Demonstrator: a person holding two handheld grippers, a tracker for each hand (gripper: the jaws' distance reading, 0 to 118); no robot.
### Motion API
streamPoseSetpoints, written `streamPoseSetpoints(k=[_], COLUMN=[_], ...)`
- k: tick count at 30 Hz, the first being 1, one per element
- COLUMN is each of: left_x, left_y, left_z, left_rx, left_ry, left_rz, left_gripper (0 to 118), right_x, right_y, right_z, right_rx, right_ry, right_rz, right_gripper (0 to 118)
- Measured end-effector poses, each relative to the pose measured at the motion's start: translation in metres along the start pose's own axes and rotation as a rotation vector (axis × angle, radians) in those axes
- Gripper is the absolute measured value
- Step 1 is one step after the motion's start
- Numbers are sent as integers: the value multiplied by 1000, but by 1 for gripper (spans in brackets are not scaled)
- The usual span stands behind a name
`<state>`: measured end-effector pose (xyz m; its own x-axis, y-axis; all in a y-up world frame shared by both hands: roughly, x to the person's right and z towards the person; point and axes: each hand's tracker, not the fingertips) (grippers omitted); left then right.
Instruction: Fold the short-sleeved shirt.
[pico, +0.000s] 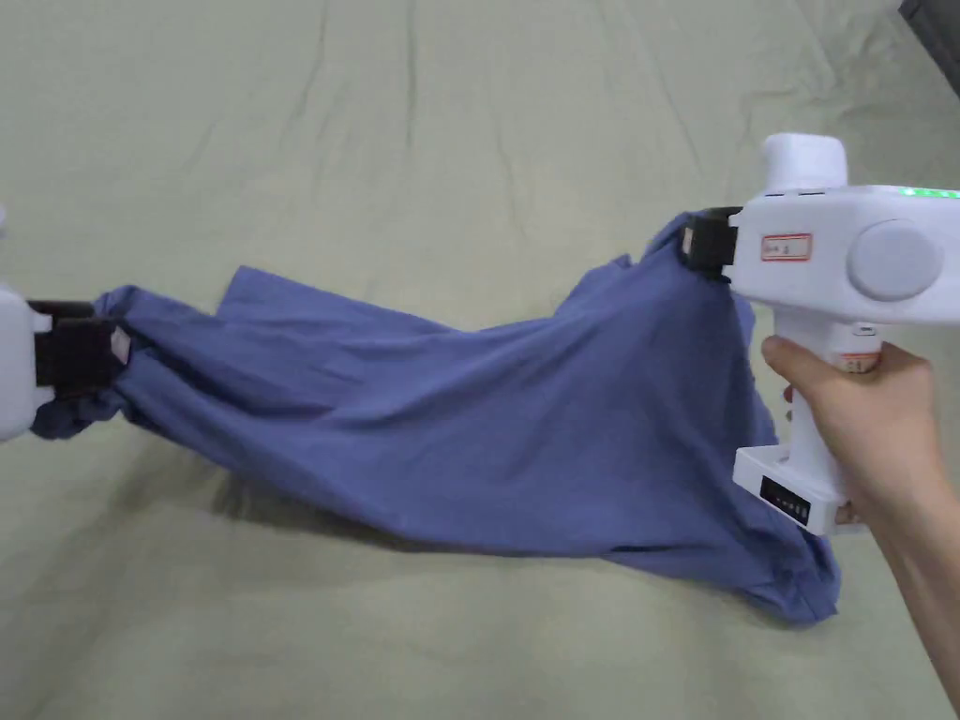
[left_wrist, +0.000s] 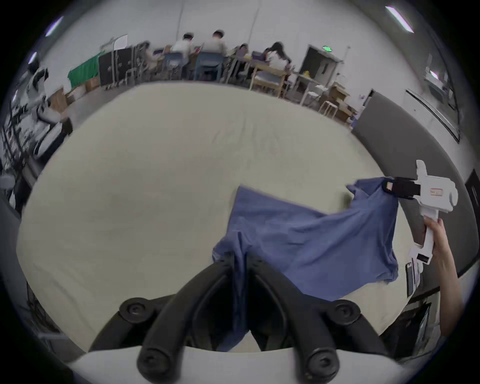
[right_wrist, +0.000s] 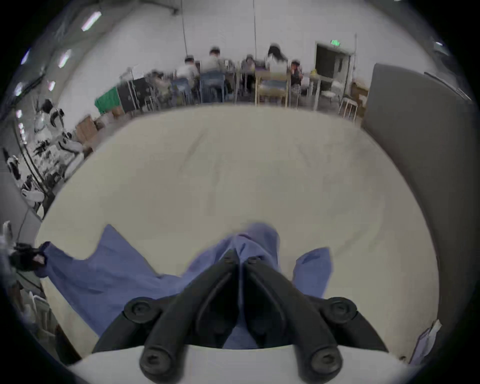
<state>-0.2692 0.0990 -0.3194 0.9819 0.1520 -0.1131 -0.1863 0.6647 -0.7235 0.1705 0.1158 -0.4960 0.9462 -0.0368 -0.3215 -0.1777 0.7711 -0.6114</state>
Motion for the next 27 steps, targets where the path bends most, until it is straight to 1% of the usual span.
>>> streamPoseSetpoints(k=[3, 5, 6, 9, 12, 14, 15, 18, 20, 24, 27], left_x=[22, 35, 41, 62, 80, 91, 98, 111, 114, 110, 103], left_y=[44, 71, 83, 115, 138, 151, 157, 175, 190, 220, 244], left_z=[37, 72, 89, 152, 215, 257, 275, 325, 348, 374, 379], left_rx=[135, 235, 282, 433, 579, 671, 709, 812, 853, 870, 864], left_ry=[-38, -77, -85, -90, -65, -63, -60, 11, 47, 64, 87], left_rz=[-45, -58, -68, -121, -180, -211, -227, -279, -312, -316, -325], left_gripper=[5, 5, 5, 5, 5, 5, 5, 5, 5, 5, 5], right_x=[4, 9, 15, 20, 17, 11, 11, 12, 7, 7, 9], right_y=[20, 35, 44, 65, 84, 95, 101, 124, 139, 173, 207], right_z=[90, 149, 168, 252, 326, 363, 378, 411, 428, 443, 440], right_rx=[196, 321, 375, 553, 697, 768, 799, 863, 892, 924, 920], right_ry=[-40, -47, -34, -51, -56, -67, -57, -28, -42, -30, -3], right_rz=[-10, -26, -28, -42, -23, 0, -5, -13, 2, 13, 6], right_gripper=[3, 3, 3, 3, 3, 3, 3, 3, 3, 3, 3])
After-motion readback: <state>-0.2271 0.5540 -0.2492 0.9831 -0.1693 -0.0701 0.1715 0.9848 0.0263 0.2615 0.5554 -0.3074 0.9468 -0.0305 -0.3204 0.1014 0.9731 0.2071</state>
